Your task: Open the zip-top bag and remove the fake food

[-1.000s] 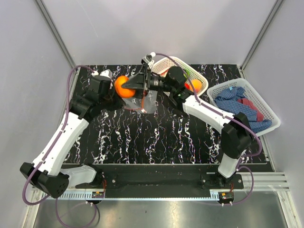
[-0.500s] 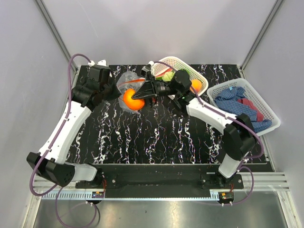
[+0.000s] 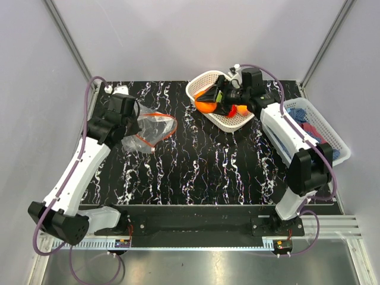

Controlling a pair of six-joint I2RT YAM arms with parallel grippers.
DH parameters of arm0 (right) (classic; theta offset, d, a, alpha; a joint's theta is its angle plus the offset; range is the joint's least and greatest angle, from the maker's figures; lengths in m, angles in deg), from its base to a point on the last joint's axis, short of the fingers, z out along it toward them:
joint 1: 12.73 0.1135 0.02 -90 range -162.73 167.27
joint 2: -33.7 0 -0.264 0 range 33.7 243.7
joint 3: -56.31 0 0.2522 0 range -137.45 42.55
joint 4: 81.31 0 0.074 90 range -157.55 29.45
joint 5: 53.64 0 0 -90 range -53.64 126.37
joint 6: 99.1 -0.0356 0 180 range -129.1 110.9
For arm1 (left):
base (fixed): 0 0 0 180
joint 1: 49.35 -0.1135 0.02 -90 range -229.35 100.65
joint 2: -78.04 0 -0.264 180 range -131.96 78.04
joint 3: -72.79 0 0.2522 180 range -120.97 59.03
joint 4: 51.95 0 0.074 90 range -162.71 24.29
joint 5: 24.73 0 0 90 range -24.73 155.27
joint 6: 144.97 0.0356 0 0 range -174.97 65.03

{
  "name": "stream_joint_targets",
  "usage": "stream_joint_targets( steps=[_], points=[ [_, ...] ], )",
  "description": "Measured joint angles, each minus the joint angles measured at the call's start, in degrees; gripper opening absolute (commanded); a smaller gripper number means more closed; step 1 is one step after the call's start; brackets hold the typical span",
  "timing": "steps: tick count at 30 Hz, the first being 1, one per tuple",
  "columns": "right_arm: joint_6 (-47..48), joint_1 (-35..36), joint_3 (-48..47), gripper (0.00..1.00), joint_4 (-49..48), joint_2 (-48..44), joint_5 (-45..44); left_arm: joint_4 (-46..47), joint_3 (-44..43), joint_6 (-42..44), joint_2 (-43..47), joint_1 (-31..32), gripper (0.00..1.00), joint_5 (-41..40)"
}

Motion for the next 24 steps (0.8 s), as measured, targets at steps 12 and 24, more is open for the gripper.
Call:
stream_joint_targets(
  steps=[12,24],
  points=[
    [24.9,-9.6,-11.3,0.48,27.8,14.9,-23.0,3.1,2.0,2.1,-11.4,-0.1,0.51,8.6],
    [34.3,-9.5,-16.9,1.0,35.8,17.3,-32.3,4.6,3.6,0.0,-8.3,-0.1,0.98,18.8]
  ],
)
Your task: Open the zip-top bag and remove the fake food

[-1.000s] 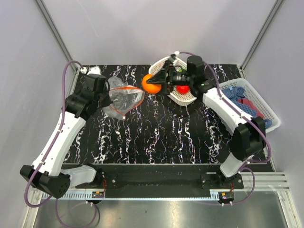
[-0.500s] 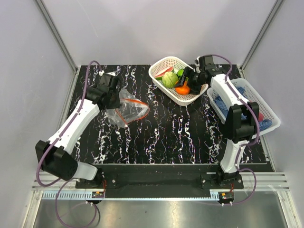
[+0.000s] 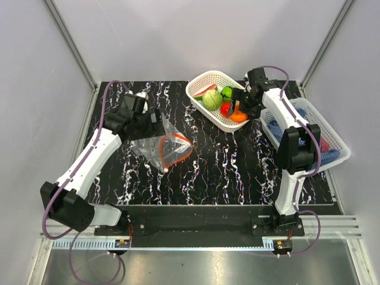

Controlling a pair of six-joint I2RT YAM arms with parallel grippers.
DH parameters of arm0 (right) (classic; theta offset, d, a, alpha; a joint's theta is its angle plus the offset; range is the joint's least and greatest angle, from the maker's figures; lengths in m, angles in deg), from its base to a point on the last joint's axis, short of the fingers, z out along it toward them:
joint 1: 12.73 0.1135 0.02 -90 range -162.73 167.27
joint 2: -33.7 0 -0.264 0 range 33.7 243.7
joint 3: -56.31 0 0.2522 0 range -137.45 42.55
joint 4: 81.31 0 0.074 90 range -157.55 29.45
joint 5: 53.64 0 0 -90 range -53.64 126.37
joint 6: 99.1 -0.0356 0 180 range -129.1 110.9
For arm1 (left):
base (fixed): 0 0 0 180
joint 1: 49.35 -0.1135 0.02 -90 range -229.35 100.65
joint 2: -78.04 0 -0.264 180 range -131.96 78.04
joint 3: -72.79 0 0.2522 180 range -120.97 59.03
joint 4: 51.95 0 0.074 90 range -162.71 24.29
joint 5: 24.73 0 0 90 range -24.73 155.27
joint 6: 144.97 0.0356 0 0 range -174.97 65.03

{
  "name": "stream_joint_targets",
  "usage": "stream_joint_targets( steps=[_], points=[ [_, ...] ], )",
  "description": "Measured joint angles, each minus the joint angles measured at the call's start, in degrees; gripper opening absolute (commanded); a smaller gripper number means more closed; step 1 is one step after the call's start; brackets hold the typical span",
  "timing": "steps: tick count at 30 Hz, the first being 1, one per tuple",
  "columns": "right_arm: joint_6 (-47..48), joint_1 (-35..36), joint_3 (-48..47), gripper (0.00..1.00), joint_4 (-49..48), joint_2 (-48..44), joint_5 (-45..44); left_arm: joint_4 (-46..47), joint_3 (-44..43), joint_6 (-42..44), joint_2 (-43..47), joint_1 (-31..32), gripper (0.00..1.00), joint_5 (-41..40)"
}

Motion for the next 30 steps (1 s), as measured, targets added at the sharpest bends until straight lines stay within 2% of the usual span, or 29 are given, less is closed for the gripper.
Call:
stream_joint_targets(
  steps=[10,15,19,25,30],
  points=[
    [1.8,0.0,-1.3,1.0,1.3,1.6,-1.6,0.5,0.0,-3.4,5.8,0.4,0.99,10.3],
    [1.4,0.0,1.3,1.0,1.1,-0.1,-2.2,2.8,0.7,-5.1,8.6,4.1,0.99,12.8],
    [-1.2,0.5,8.4,1.0,1.1,-6.5,-2.6,5.4,2.7,-6.8,9.6,9.4,0.99,13.1],
    [-7.5,2.1,22.1,1.0,-1.2,-22.9,0.4,12.8,9.6,-11.1,12.3,16.7,0.99,13.2],
    [-11.7,3.3,38.6,1.0,-12.1,-39.4,6.2,19.6,16.6,-15.0,17.9,18.4,0.99,12.9]
  ],
)
